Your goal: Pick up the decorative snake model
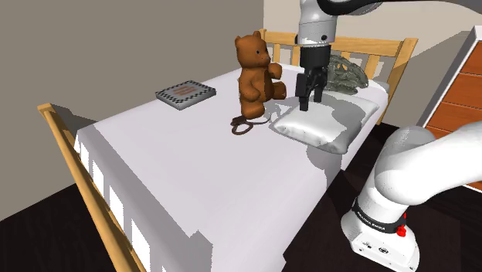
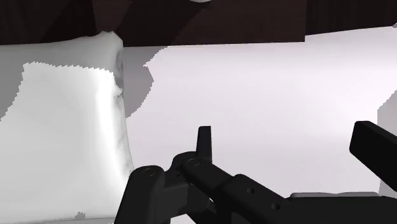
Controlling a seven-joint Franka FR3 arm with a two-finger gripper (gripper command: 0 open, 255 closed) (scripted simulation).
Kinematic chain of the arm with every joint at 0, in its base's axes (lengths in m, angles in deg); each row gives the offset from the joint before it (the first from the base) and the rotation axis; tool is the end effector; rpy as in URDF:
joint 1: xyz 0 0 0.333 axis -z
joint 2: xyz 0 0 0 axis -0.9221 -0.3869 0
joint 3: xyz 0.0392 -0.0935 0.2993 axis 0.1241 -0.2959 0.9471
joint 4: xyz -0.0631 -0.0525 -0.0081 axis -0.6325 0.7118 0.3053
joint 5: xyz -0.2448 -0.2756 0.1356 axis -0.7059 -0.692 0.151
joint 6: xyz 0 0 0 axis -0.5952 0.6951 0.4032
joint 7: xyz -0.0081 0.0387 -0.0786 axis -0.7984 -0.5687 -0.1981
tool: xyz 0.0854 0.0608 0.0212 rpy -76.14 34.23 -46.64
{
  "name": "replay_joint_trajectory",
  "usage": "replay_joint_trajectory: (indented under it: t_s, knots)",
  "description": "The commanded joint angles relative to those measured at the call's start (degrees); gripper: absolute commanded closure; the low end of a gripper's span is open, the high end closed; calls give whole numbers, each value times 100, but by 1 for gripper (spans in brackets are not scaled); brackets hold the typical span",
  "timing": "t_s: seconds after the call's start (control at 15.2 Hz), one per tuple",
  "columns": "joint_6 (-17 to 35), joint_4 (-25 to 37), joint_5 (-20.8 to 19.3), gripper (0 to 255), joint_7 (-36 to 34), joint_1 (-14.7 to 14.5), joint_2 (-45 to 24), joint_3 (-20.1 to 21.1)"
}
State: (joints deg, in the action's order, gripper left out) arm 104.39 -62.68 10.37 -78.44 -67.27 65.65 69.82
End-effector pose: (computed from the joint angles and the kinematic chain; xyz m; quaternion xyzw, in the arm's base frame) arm 0.2821 -0.0055 0.5690 -0.9960 0.0026 0.0711 0.0531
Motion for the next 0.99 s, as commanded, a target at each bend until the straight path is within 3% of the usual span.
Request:
replay_joint_trajectory:
  t_s: [0.0, 0.46, 0.92]
  knots:
    - [0, 0, 0, 0, 0, 0, 0, 0]
    - [1223, -55, -297, 0, 773, -2, -1121, -439]
    - [2305, 306, -360, 0, 1527, -48, -2513, -826]
